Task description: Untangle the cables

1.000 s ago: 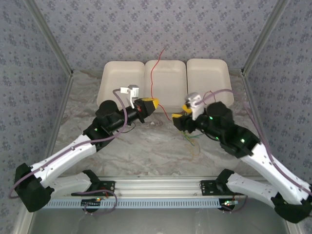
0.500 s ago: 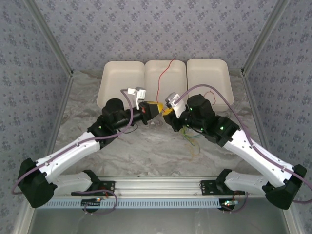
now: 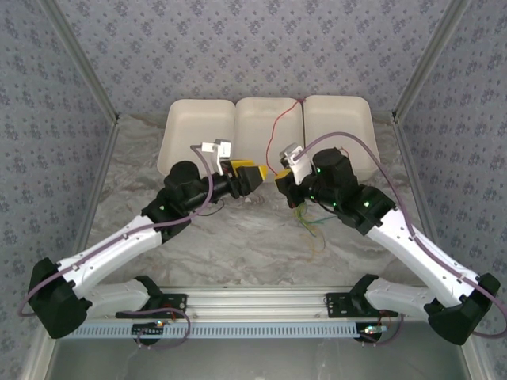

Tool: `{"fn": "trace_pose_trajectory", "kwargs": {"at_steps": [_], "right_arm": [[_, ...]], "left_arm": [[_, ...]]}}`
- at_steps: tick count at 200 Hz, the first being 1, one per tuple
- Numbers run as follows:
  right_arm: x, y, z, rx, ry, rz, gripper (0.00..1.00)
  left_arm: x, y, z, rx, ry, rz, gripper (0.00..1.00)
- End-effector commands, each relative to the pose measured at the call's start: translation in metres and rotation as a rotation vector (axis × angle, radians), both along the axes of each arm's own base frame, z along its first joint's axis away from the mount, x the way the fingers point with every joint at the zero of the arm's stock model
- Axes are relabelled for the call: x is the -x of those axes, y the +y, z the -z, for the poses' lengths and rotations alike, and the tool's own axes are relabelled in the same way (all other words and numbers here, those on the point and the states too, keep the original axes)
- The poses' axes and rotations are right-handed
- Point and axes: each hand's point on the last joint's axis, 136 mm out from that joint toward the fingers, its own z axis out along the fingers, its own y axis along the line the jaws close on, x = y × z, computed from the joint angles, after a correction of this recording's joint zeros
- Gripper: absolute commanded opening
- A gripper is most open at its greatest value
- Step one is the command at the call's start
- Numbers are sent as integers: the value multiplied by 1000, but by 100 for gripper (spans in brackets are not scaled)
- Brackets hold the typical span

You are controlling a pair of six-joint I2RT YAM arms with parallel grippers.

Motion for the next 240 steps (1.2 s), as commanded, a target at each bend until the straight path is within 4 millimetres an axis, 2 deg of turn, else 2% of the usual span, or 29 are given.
{"fn": "trace_pose_trajectory", "kwargs": {"at_steps": [1, 4, 7, 11, 29, 46, 82, 94, 127, 151, 193, 226, 240], "right_arm": [[-13, -29, -5, 46, -2, 99, 0], [-16, -34, -3, 52, 8, 116, 0], [-20, -39, -14, 39, -7, 136, 0], [-26, -45, -16, 39, -1, 162, 0], [-53, -74, -13, 55, 33, 279, 0], [-79, -103, 2, 97, 115, 398, 0], [-152, -162, 40, 157, 253, 667, 0], [-173, -175, 53, 171, 296, 738, 0], [-228, -184, 79, 284, 332, 794, 0], [-251, -187, 117, 355, 440, 815, 0], [-268, -182, 173, 356, 531, 799, 0], [-274, -181, 199, 379, 567, 778, 0], [-273, -183, 200, 375, 575, 789, 17]], "left_arm": [[0, 21, -14, 17, -18, -91, 82], [0, 22, -14, 15, -18, -95, 82], [1, 24, -14, 14, -17, -102, 82], [1, 27, -13, 11, -16, -109, 82], [6, 32, -4, -6, 8, -119, 81], [15, 31, 14, -56, 34, -115, 80], [38, 23, 66, -227, 99, -118, 79], [45, 19, 81, -255, 112, -110, 79], [63, 8, 110, -307, 129, -79, 78], [70, 2, 124, -345, 135, -68, 78], [75, -6, 133, -384, 134, -48, 77], [77, -11, 139, -396, 139, -35, 77], [78, -13, 141, -399, 145, -30, 77]]}}
